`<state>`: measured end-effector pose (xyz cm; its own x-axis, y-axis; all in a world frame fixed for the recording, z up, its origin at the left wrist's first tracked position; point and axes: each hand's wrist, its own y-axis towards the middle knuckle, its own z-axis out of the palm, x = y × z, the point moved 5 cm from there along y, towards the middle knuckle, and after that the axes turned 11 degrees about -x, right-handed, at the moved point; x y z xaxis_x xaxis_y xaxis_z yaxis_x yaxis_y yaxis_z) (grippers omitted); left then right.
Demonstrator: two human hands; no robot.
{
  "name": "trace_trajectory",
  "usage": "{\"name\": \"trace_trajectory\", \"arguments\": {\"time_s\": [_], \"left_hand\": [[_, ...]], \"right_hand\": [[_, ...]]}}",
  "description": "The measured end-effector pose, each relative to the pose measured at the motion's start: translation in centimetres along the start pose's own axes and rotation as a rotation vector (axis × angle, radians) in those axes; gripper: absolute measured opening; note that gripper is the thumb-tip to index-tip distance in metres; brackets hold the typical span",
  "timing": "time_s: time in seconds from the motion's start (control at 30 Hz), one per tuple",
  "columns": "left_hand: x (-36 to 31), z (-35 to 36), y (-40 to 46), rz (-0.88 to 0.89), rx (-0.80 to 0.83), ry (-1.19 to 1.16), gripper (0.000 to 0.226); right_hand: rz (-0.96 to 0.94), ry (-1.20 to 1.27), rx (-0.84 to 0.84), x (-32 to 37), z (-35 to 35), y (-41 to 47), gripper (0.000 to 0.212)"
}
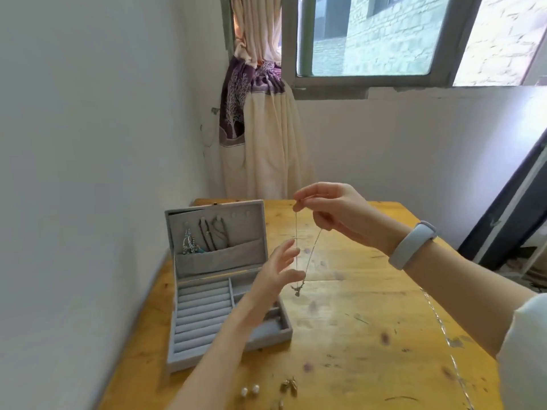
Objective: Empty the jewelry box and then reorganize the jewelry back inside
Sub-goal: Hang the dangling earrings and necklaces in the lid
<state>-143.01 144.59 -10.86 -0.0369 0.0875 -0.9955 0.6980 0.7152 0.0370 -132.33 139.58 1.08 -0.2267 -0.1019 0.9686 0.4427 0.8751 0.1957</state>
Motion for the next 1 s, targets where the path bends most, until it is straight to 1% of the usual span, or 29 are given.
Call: {"name": "trace_trajectory", "arguments": {"time_s": [0.03, 0.07, 0.13, 0.17, 0.27, 0.33, 0.4, 0.57, 0.67, 0.73, 0.83, 1.0], "left_hand": [[-0.2, -0.9, -0.1, -0.019, 0.017, -0.043, 0.083], [-0.2, -1.7, -0.2, -0.037, 0.033, -0.078, 0.076], [-0.1, -3.3, -0.4, -0.055, 0.038, -0.123, 0.048], [0.0, -4.1, -0.3, -0.055, 0.013, -0.128, 0.038], [0.7, -6.9, 0.3, -0.008, -0.156, -0.098, 0.02], [1.3, -8.5, 1.4, 0.021, -0.297, -0.039, 0.014], [1.5, -9.6, 2.7, 0.076, -0.412, 0.107, 0.015], [1.2, -11.5, 5.7, 0.275, -0.703, 0.652, 0.027], [1.7, -11.6, 6.1, 0.323, -0.78, 0.999, 0.033], [2.3, -11.4, 5.7, 0.396, -0.804, 1.169, 0.025], [3.8, -11.3, 4.8, 0.491, -0.815, 1.322, 0.019], [4.0, -11.0, 4.2, 0.568, -0.8, 1.382, 0.013]], "right_hand": [[0.001, 0.005, 0.022, 0.3, 1.2, 0.6, 0.016], [0.0, 0.002, 0.035, 0.6, 2.4, 1.1, 0.016], [-0.004, -0.007, 0.041, 0.8, 4.5, 2.4, 0.015], [-0.008, -0.013, 0.039, 0.8, 5.5, 3.1, 0.014], [-0.027, -0.066, -0.008, 0.6, 7.3, 5.5, 0.016], [-0.054, -0.105, -0.057, 0.4, 8.0, 7.2, 0.019], [-0.082, -0.117, -0.109, 0.3, 8.3, 8.4, 0.02], [-0.182, -0.161, -0.152, -0.1, 9.1, 11.3, 0.019], [-0.199, -0.191, -0.113, -0.7, 9.7, 12.4, 0.02], [-0.21, -0.238, -0.083, -1.3, 10.2, 12.9, 0.021], [-0.231, -0.276, -0.049, -1.9, 10.6, 13.3, 0.019], [-0.272, -0.265, -0.052, -1.7, 10.7, 13.4, 0.017]]}}
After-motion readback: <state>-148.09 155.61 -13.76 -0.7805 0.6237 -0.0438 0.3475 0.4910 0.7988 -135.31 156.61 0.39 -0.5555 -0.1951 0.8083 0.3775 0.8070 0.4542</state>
